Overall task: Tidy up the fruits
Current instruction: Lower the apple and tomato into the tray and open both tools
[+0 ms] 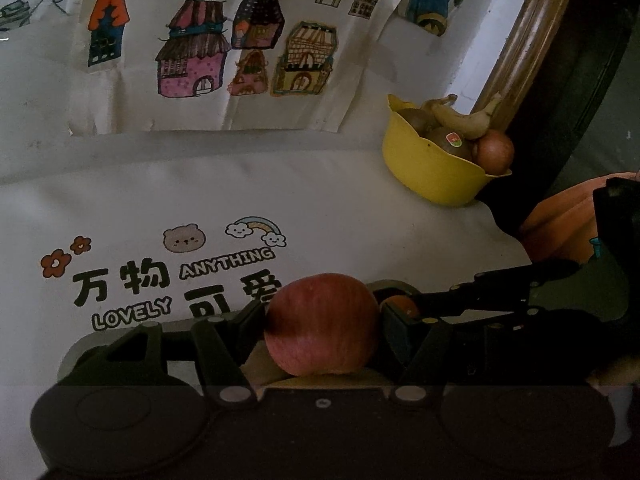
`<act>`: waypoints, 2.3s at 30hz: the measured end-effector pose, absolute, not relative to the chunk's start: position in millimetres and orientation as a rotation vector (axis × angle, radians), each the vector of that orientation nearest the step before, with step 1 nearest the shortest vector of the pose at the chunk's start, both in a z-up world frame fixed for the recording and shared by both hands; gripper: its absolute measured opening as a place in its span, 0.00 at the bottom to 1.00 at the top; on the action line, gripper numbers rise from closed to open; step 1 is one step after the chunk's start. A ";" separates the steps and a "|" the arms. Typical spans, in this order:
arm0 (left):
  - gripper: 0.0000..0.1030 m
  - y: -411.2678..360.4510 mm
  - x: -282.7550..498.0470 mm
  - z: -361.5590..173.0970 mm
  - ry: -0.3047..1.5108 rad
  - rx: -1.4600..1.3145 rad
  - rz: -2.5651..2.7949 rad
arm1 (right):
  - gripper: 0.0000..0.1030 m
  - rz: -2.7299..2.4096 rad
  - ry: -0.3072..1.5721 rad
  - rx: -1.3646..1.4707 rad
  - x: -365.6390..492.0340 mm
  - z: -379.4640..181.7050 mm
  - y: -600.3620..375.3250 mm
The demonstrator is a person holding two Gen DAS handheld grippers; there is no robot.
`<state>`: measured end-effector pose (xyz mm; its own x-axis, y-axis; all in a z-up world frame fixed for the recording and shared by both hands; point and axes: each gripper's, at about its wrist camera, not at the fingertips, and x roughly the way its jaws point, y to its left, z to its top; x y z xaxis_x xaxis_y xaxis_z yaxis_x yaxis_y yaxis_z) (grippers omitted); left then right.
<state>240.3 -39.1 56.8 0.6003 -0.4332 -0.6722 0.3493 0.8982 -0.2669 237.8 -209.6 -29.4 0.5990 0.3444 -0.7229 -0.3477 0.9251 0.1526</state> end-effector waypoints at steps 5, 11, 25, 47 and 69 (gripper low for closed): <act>0.64 -36.2 238.3 57.0 0.808 -0.121 -0.453 | 0.36 0.398 0.833 -0.008 236.6 -29.1 -209.1; 0.64 -33.2 237.5 55.5 0.806 -0.143 -0.447 | 0.39 0.398 0.825 -0.006 232.7 -30.0 -209.0; 0.61 -17.9 229.3 43.2 0.745 -0.256 -0.423 | 0.58 0.384 0.726 0.049 217.5 -40.2 -219.0; 0.96 3.1 194.5 62.9 0.540 -0.258 -0.297 | 0.95 0.312 0.467 0.117 179.2 -19.3 -241.7; 0.99 23.7 126.0 67.6 0.439 -0.205 -0.165 | 1.00 0.299 0.272 0.062 113.2 -8.8 -219.8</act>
<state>126.0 23.7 67.6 0.8924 -0.2020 -0.4034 0.1142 0.9662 -0.2312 113.2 -219.8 -8.8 0.9194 0.2991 -0.2554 -0.2825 0.9540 0.1005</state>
